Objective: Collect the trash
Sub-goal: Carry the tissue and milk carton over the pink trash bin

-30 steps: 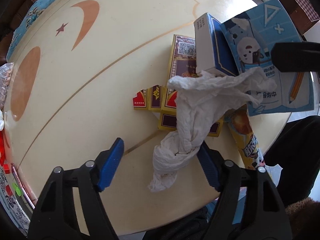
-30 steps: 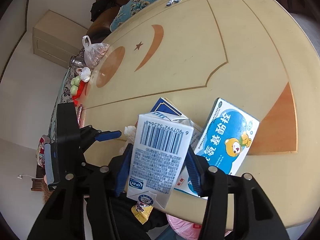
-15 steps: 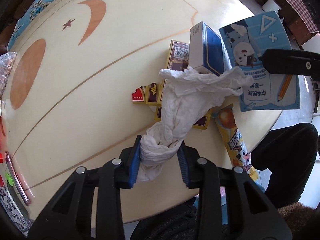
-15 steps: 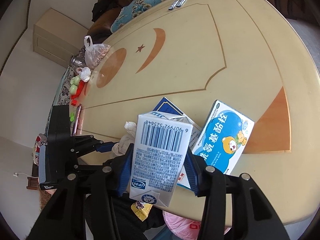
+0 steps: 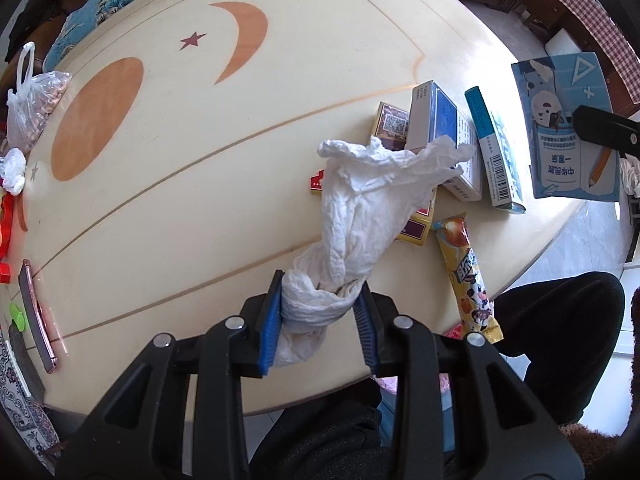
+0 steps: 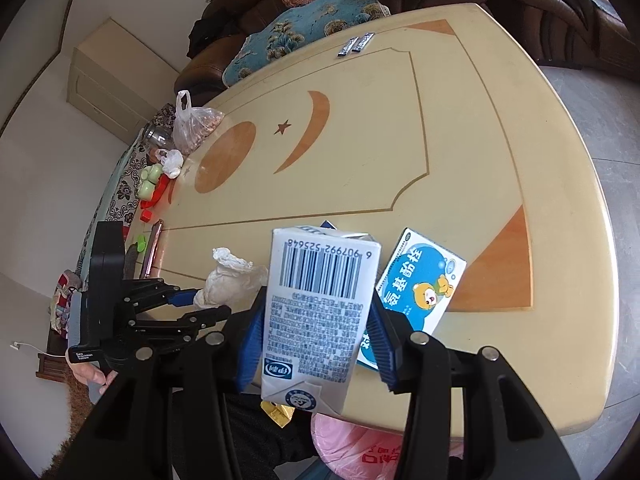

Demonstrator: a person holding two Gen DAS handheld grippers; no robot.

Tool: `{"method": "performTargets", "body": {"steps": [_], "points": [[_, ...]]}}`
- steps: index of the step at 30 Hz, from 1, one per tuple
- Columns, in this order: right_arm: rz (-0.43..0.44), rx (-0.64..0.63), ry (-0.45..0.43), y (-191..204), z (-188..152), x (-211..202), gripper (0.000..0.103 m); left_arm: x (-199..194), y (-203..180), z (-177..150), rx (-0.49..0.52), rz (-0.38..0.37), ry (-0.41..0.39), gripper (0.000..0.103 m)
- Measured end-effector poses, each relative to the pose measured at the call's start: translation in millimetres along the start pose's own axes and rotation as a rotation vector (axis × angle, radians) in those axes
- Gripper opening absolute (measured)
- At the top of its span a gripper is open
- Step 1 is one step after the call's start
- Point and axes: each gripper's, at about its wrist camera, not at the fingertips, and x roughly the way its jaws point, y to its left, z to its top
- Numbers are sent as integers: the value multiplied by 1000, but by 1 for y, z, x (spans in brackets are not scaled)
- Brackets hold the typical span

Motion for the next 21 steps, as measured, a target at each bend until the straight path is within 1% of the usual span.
{"method": "performTargets", "body": {"steps": [5,11,13,21], "points": [[-35,-58,-22,15,-8,-18,46,-27,-3,-7,1,22,-42,33],[-50,-96,-38,29,-23,-42,46,-55,-22,-21,15,47,-93,33],[-60,-108,-44,34,-30,-49,46,-65,-27,-25,22,65,-105,33],[-79,-156,-64,49,-66,-81,45,-98,-50,-56,29,81,-152,33]]}}
